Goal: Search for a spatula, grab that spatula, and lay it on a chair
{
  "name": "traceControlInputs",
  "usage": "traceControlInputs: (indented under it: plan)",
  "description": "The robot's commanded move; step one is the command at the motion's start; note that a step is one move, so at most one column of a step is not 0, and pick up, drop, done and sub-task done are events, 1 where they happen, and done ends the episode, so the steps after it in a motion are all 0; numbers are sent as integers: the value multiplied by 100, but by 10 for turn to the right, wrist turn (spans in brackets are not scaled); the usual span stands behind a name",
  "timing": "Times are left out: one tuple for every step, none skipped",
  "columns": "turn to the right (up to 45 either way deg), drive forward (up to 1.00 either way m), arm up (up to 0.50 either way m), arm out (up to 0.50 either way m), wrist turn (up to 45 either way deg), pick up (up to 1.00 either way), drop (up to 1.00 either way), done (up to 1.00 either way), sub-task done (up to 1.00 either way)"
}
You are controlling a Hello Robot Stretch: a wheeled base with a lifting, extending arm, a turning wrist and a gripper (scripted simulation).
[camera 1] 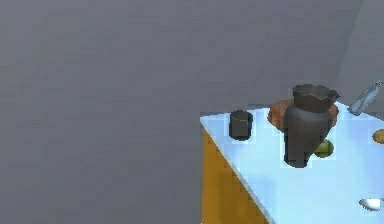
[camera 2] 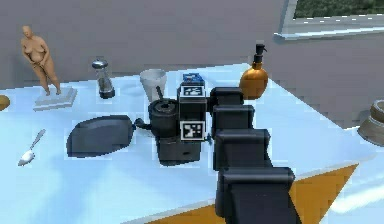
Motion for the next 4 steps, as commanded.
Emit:
traceControlInputs:
  plan:
    - [0,0,0,0,-450,0,0,0,0]
    - [0,0,0,0,-450,0,0,0,0]
    - [0,0,0,0,-240,0,0,0,0]
    - [0,0,0,-12,0,0,0,0,0]
